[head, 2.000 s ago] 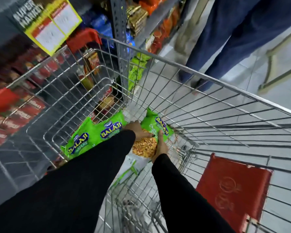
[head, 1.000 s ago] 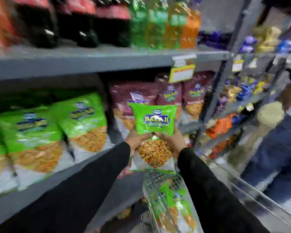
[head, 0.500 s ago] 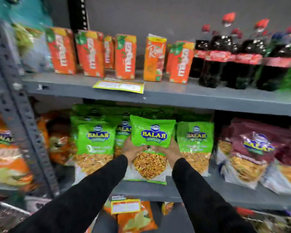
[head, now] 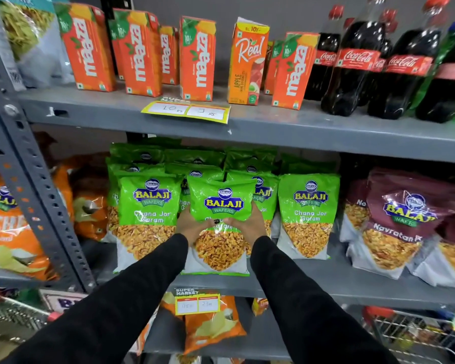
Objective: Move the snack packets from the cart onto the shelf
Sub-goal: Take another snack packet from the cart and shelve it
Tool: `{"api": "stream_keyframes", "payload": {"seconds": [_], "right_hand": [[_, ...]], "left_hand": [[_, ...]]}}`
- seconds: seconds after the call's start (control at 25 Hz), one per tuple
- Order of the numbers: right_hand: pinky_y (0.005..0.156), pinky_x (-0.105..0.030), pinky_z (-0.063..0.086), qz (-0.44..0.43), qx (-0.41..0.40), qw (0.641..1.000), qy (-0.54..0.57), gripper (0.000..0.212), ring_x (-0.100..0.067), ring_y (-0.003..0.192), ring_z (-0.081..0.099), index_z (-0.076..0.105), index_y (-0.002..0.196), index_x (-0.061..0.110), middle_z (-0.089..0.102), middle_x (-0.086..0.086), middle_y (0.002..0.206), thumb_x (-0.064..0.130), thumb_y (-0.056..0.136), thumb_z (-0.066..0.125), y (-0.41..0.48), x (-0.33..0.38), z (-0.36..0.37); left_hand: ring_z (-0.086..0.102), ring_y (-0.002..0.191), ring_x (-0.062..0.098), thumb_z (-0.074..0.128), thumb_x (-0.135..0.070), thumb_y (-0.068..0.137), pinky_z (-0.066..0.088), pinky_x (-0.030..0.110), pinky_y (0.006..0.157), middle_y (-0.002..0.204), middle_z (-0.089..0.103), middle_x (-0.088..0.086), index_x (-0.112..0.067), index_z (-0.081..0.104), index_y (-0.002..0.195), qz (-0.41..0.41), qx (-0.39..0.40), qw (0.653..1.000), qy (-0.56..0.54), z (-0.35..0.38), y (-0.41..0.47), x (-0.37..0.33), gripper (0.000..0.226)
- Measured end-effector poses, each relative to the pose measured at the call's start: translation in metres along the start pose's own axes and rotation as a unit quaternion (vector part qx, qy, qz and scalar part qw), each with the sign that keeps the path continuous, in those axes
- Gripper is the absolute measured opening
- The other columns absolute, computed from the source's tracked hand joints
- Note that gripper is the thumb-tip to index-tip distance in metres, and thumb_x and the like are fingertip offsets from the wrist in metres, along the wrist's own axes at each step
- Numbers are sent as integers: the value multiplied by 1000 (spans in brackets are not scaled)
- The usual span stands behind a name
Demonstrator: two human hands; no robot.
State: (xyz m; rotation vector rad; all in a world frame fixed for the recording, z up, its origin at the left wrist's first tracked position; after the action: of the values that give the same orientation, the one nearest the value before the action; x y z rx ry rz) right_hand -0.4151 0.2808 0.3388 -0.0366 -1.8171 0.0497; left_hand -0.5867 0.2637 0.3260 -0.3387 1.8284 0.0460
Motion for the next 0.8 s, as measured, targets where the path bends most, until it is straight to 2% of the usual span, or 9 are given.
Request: {"api": "stream_keyframes", "payload": {"seconds": [0.2, 0.36, 0.48, 0.6, 0.68, 0.8], "right_hand": [[115, -37, 20, -15, -15, 1000, -13, 97, -26, 143, 18, 14, 145, 9, 20, -12, 155, 17, 71, 76, -1, 2, 0], [108, -37, 33, -43, -71, 993, -78, 85, -28, 136, 35, 25, 139, 6, 38, -16, 147, 16, 71, 76, -5, 7, -3], [103, -39, 39, -58, -94, 990, -88, 76, -27, 129, 44, 32, 132, 10, 47, -13, 140, 15, 71, 77, -11, 10, -9], [91, -39, 48, -61, -107, 990, -61, 71, -25, 107, 56, 37, 128, 15, 58, -9, 116, 18, 69, 78, -17, 12, -33], [80, -36, 47, -68, -136, 987, -56, 65, -22, 88, 56, 40, 125, 15, 55, -3, 97, 21, 71, 76, -26, 14, -69], [76, -38, 47, -61, -217, 973, -53, 56, -23, 78, 56, 45, 119, 13, 52, 3, 82, 24, 72, 74, -45, 1, -153]], "left_hand": [[26, 141, 31, 74, -9, 76, 26, 42, 115, 154, 25, 17, -6, 16, 147, 31, -44, 999, -8, -1, -7, -4, 91], [37, 135, 30, 76, -4, 72, 33, 43, 114, 146, 38, 17, -6, 24, 141, 62, -95, 994, 3, -2, -15, -13, 86], [25, 141, 32, 78, -6, 69, 27, 43, 118, 151, 25, 19, -9, 13, 146, 113, -129, 982, 86, 1, -22, -28, 101], [9, 145, 33, 75, -12, 73, 18, 43, 118, 157, 8, 18, -8, 3, 149, 180, -186, 942, 215, 13, -40, -51, 104], [10, 145, 35, 73, -14, 73, 17, 47, 117, 156, 12, 18, -5, 13, 147, 249, -202, 920, 226, 38, -60, -70, 96], [22, 140, 39, 72, -13, 69, 23, 51, 113, 151, 26, 22, 1, 31, 140, 323, -154, 911, 203, 109, -89, -88, 82]]}}
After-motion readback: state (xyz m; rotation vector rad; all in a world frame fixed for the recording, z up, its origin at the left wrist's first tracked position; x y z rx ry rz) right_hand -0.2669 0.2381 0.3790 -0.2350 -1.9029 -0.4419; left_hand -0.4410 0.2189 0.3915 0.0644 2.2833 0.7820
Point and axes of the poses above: each hand's wrist, its own y-axis towards the middle knuckle, its own z-axis out of the palm, x = y × z, the point moved 10 cm from there along y, towards the middle knuckle
